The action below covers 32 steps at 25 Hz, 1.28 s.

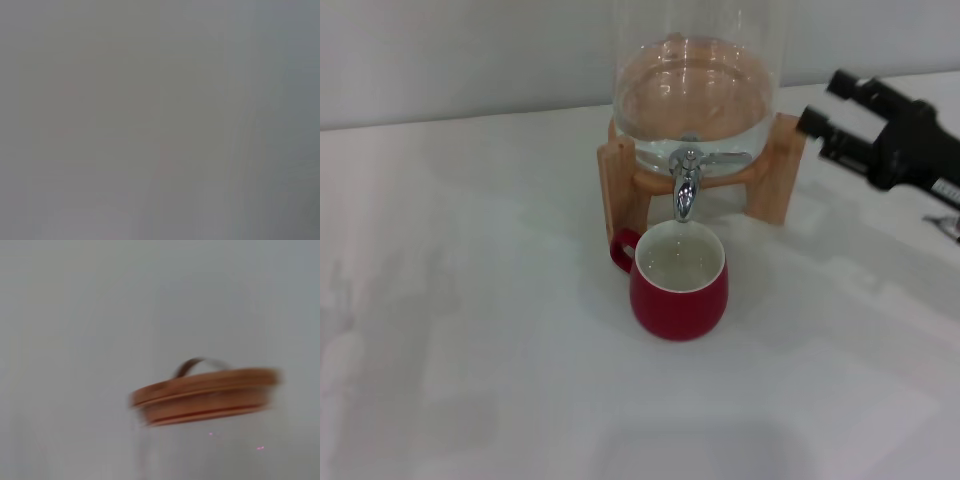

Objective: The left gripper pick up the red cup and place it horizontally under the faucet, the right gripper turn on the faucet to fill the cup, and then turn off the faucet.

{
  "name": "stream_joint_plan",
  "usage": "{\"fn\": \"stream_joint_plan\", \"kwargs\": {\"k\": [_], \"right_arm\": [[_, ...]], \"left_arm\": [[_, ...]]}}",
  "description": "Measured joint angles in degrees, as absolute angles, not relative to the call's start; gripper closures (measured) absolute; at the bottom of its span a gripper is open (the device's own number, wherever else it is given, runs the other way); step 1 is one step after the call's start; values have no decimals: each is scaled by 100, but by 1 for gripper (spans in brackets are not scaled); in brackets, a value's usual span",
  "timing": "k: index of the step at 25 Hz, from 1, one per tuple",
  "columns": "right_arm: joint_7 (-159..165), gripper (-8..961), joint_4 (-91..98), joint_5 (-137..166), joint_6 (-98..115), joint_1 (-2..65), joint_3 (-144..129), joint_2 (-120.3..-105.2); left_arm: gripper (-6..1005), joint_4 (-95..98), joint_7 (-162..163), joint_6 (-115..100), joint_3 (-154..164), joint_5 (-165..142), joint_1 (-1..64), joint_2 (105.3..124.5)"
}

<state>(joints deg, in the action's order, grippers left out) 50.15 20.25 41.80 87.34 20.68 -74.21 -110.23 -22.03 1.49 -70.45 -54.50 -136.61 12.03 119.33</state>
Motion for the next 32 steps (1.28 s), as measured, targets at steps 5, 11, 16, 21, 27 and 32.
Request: {"fn": "stream_joint_plan", "kwargs": {"k": [5, 11, 16, 21, 27, 32], "right_arm": [[4926, 203, 2034, 4175, 8403, 1979, -6539, -11072], [4614, 200, 2065, 4141, 8204, 1926, -5599, -11152], [4368, 197, 2065, 4140, 8072, 1960, -5085, -11214], [4275, 194, 2071, 4128, 7961, 1994, -5029, -11207], [4247, 191, 2048, 4121, 7944, 1934, -4800, -11213], [4245, 171, 2009, 4115, 7951, 1792, -4582, -11255]], "left_arm": [[525, -2198, 149, -7040, -5450, -13506, 1204, 11935], [494, -2199, 150, -7039, -5449, -13254, 1174, 11946], [468, -2197, 439, -7039, -5449, -12905, 1147, 11949], [442, -2197, 534, -7039, -5449, -12756, 1125, 11951], [329, -2194, 708, -7052, -5410, -12691, 1040, 11960], [311, -2199, 894, -7090, -5403, -12736, 964, 11962]]}}
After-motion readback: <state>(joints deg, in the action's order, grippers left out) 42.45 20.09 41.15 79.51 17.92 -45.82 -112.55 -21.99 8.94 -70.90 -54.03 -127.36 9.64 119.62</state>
